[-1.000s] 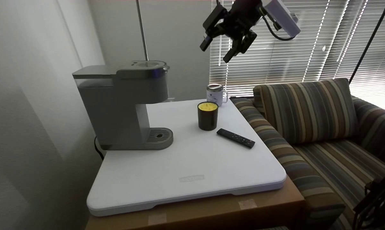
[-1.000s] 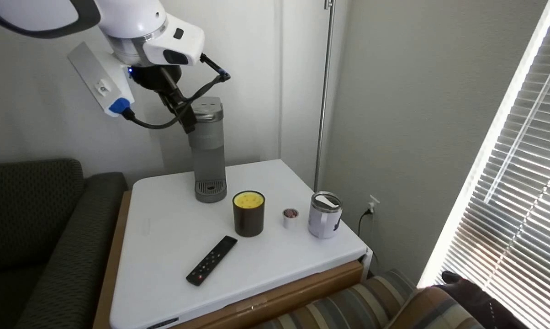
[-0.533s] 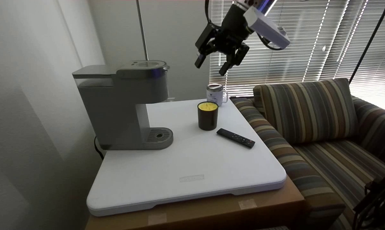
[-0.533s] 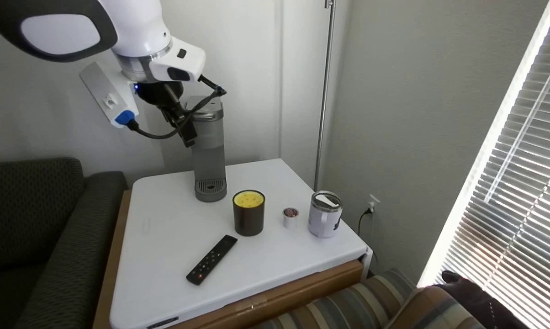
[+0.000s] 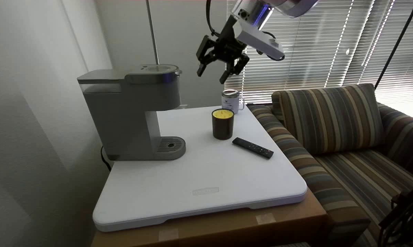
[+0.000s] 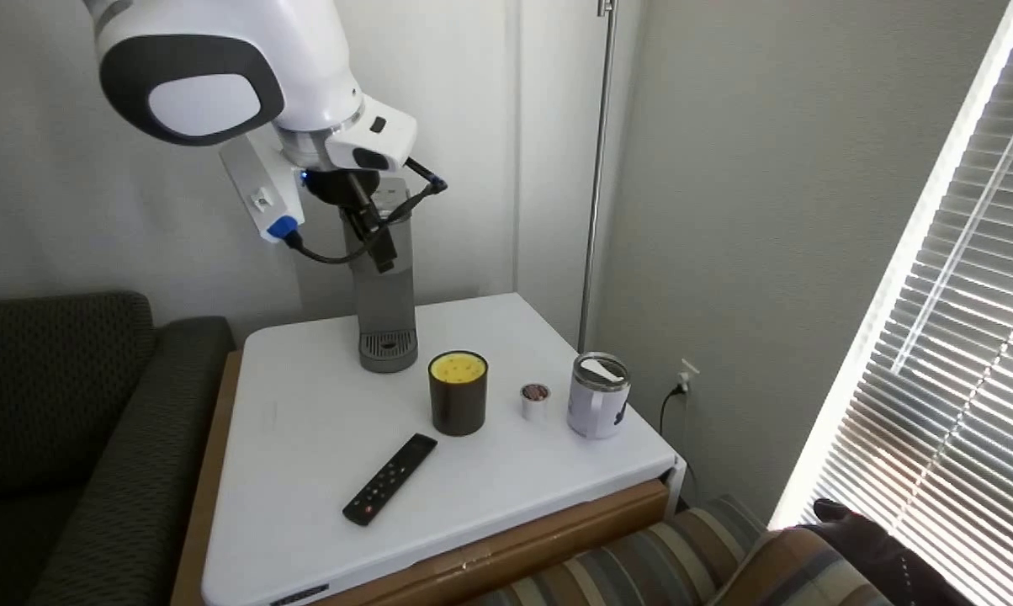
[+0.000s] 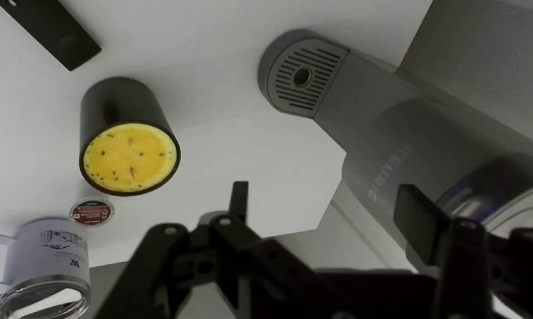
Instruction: Open the lid of the coffee maker
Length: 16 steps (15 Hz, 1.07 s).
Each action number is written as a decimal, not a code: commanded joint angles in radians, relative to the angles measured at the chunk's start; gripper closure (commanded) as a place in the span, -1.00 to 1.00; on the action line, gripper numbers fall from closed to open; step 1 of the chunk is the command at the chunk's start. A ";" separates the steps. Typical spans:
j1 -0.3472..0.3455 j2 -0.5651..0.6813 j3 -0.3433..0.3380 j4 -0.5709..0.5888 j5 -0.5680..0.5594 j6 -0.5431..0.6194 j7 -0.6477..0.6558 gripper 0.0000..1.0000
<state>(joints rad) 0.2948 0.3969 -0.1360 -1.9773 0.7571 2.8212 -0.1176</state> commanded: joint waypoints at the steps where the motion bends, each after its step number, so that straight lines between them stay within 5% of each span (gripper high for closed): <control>1: -0.019 0.082 0.027 0.101 0.080 0.051 0.017 -0.04; 9: -0.090 0.202 0.169 0.254 0.395 0.123 -0.089 0.98; 16: -0.145 0.207 0.225 0.304 0.586 0.169 -0.202 1.00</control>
<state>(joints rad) 0.1974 0.5974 0.0391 -1.7118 1.2458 2.9651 -0.2358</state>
